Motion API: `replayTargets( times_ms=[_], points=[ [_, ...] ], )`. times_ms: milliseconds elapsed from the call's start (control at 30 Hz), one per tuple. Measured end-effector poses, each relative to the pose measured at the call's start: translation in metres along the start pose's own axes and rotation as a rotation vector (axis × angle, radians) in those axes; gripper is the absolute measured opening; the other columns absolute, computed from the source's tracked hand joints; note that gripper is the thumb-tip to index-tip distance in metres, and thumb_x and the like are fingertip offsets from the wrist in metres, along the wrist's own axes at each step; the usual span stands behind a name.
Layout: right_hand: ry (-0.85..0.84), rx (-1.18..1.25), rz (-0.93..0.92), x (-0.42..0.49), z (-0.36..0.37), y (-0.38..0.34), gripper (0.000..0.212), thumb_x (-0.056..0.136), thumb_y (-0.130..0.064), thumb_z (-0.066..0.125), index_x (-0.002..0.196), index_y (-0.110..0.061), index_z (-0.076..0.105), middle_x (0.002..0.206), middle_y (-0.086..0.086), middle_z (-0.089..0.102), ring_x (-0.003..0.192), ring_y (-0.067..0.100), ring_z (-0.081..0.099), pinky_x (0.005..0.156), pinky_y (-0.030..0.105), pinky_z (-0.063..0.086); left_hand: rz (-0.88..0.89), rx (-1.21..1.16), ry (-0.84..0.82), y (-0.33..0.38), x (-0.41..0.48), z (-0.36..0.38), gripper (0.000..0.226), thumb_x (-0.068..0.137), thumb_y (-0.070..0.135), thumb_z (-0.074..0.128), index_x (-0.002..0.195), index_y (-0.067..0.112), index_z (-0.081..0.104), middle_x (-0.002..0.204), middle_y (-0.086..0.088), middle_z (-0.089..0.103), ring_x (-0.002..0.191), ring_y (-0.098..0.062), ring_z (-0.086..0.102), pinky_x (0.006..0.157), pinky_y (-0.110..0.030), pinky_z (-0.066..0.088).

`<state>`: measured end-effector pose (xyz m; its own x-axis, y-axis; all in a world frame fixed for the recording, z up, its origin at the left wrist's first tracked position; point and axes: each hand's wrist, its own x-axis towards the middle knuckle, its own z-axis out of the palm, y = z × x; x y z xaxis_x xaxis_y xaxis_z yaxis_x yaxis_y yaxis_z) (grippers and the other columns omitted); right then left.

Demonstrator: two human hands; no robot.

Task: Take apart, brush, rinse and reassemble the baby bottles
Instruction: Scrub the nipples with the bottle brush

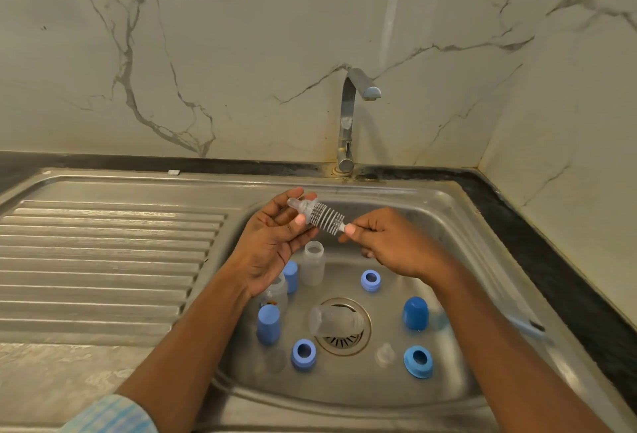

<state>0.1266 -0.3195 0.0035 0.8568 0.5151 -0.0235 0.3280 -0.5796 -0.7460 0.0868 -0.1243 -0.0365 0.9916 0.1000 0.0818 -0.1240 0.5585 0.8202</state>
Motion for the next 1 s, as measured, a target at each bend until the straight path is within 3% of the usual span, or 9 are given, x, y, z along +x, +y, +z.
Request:
replayTargets(
  times_ms=[200,300,400,533,700,800,900,1000],
  points=[
    [-0.053,0.125,0.031,-0.002,-0.003,0.003,0.028,0.102,-0.028,0.048,0.097,-0.011,0.071,0.056,-0.003,0.050,0.045,0.006,0.036,0.047,0.022,0.032,-0.004,0.022,-0.047,0.001,-0.001,0.001,0.047,0.077,-0.001,0.057,0.121,0.015,0.061,0.119,-0.002,0.072,0.108,-0.017,0.070,0.088,-0.032,0.059],
    [0.081,-0.079,-0.062,0.000,-0.002,0.001,0.020,0.098,-0.029,0.058,0.095,-0.019,0.075,0.063,0.001,0.058,0.054,0.011,0.044,0.058,0.031,0.039,0.001,-0.013,-0.007,-0.002,0.001,0.001,0.039,0.076,-0.001,0.059,0.113,0.008,0.064,0.110,-0.006,0.075,0.103,-0.018,0.071,0.083,-0.028,0.060],
    [0.272,-0.345,-0.065,-0.001,-0.001,-0.006,0.021,0.095,-0.036,0.061,0.110,-0.031,0.074,0.079,-0.004,0.069,0.068,0.014,0.057,0.066,0.031,0.046,-0.025,0.001,0.082,-0.006,0.003,-0.001,0.036,0.074,0.004,0.064,0.109,0.005,0.067,0.104,-0.009,0.075,0.096,-0.019,0.073,0.079,-0.026,0.060],
    [0.399,-0.548,-0.177,-0.003,0.003,-0.010,0.022,0.095,-0.039,0.059,0.111,-0.032,0.073,0.094,-0.005,0.073,0.084,0.018,0.061,0.073,0.033,0.047,-0.078,0.007,0.179,-0.009,0.006,-0.002,0.030,0.072,0.016,0.069,0.101,0.007,0.069,0.092,-0.009,0.076,0.082,-0.015,0.075,0.069,-0.023,0.060],
    [0.482,-0.637,-0.342,0.002,0.008,-0.002,0.003,0.087,-0.022,0.070,0.085,-0.022,0.072,0.079,-0.004,0.067,0.077,0.019,0.058,0.059,0.029,0.036,-0.127,-0.024,0.187,-0.008,0.005,-0.002,0.038,0.075,0.025,0.069,0.106,0.003,0.069,0.096,-0.013,0.076,0.088,-0.019,0.075,0.072,-0.025,0.060],
    [0.565,-0.649,-0.341,0.004,0.012,0.002,0.014,0.075,-0.016,0.079,0.073,-0.021,0.066,0.068,-0.006,0.062,0.065,0.018,0.056,0.051,0.027,0.031,-0.128,-0.045,0.197,-0.010,0.004,0.000,0.042,0.073,0.023,0.070,0.110,0.003,0.068,0.103,-0.015,0.075,0.092,-0.020,0.074,0.073,-0.026,0.060],
    [0.514,-0.663,-0.332,0.002,0.014,0.001,0.008,0.087,-0.027,0.069,0.082,-0.021,0.066,0.073,-0.004,0.062,0.065,0.019,0.054,0.054,0.030,0.034,-0.109,-0.077,0.191,-0.010,0.005,-0.001,0.041,0.073,0.018,0.069,0.111,0.003,0.067,0.103,-0.012,0.075,0.092,-0.018,0.074,0.073,-0.024,0.060],
    [0.386,-0.650,-0.289,-0.001,0.010,-0.007,0.016,0.096,-0.037,0.056,0.096,-0.026,0.068,0.079,-0.004,0.065,0.070,0.017,0.051,0.059,0.031,0.030,-0.070,-0.072,0.135,-0.005,0.005,-0.003,0.028,0.074,0.012,0.066,0.102,0.008,0.067,0.100,-0.007,0.076,0.092,-0.016,0.074,0.074,-0.024,0.060]
  ],
)
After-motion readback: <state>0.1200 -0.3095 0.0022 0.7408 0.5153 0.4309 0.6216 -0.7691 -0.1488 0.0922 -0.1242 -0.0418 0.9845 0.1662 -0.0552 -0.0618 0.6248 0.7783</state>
